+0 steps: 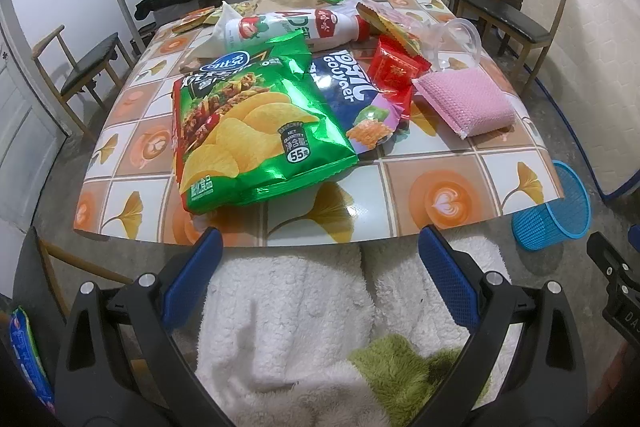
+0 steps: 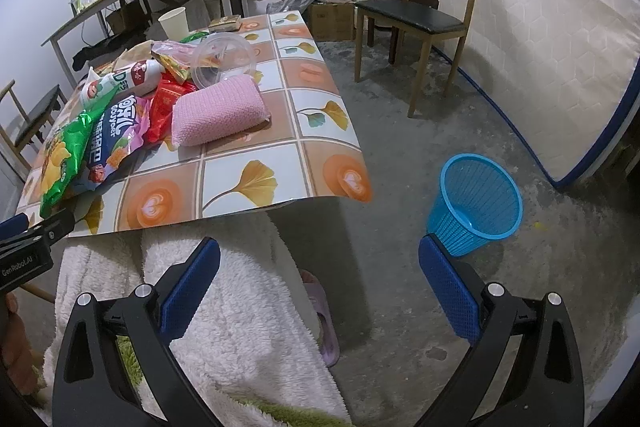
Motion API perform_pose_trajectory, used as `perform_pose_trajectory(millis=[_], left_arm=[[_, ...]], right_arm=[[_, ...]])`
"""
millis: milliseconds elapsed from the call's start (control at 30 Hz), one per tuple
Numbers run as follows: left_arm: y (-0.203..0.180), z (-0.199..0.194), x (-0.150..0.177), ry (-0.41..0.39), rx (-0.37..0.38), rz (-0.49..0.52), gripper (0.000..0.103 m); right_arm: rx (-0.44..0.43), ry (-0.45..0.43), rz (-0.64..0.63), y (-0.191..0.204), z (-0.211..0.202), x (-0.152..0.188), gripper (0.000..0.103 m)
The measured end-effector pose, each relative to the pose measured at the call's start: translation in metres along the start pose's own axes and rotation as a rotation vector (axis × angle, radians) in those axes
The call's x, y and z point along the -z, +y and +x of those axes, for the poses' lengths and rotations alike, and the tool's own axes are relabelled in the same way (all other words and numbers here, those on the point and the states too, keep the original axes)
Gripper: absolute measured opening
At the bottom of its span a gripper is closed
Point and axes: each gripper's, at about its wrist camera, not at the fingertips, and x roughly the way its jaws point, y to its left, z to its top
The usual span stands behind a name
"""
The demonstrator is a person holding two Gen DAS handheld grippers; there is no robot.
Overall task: Collect trash
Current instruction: 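Reach the right tool to the pink mesh sponge and close on it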
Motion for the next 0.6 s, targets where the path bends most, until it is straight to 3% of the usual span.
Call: perform_pose_trajectory(millis=[367, 600], left_arm=[[0.0, -0.014, -0.002, -0.021, -0.021, -0.005, 0.094], [0.013, -0.033, -0.018, -0.097, -0.069, -0.017, 0.094]], right_arm=[[-0.037, -0.035, 0.016, 0.0, -0.007, -0.003, 0.097], [-0.059, -0.178, 0.026, 0.007, -0.027, -0.025, 0.097]])
